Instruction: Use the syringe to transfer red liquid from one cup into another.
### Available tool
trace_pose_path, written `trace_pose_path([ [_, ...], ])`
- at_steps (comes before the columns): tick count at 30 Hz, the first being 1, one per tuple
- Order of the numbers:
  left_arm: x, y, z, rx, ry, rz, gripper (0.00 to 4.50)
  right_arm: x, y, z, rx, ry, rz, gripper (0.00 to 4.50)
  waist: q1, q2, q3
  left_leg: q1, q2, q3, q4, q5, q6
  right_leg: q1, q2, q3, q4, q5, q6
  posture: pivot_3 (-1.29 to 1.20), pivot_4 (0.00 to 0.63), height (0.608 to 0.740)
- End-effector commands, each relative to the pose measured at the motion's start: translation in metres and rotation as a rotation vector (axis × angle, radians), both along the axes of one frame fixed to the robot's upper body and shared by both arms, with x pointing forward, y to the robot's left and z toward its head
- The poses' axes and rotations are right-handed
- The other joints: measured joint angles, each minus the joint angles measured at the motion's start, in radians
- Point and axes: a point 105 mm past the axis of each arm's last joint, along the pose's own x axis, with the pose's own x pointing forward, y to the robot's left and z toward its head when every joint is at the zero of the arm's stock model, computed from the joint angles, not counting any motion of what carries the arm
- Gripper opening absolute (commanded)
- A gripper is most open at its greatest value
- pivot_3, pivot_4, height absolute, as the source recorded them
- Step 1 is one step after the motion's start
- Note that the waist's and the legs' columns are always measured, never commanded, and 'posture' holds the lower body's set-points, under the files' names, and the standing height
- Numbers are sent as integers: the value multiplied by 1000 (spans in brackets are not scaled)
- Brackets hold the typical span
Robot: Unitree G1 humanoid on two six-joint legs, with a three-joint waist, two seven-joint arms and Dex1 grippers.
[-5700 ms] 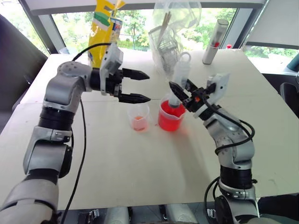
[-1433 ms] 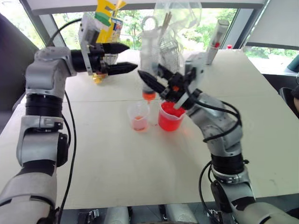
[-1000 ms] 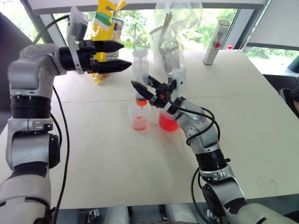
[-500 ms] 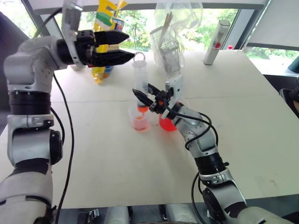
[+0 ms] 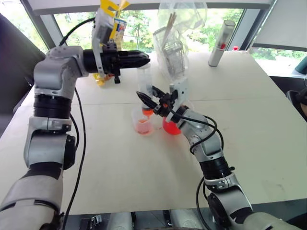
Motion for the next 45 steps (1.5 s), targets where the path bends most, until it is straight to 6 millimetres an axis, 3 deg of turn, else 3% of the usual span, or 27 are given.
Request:
trace_pose_path([
  [1,-4,5,11,6,-46,10,27,-8,6,15,24,-57,35,1386,-1,0,0,0,0,0,0,0,0,0,0,0,0,0,0,0,150,739],
  [8,-13,1,-13,102,-26,-28,27,-12,7,32,55,-90,41,1386,-1,0,0,0,0,0,0,0,0,0,0,0,0,0,0,0,150,739],
  [19,-15,1,-32,141,-3,-24,27,-19,5,61,90,-132,47,1386,-1,0,0,0,0,-1,0,0,-1,0,0,0,0,0,0,0,150,739],
  [33,-14,7,-62,195,40,15,27,-21,0,77,108,-143,42,1386,-1,0,0,0,0,-1,0,0,-1,0,0,0,0,0,0,0,150,739],
  [37,-14,9,-64,199,44,24,27,-21,-1,77,103,-138,43,1386,0,0,0,0,0,-1,0,0,-1,0,0,0,0,0,0,0,150,739],
  [45,-11,16,-47,143,37,51,27,-22,5,62,71,-94,72,1386,-1,0,0,0,0,-1,0,0,-1,0,0,0,0,0,0,0,150,739],
])
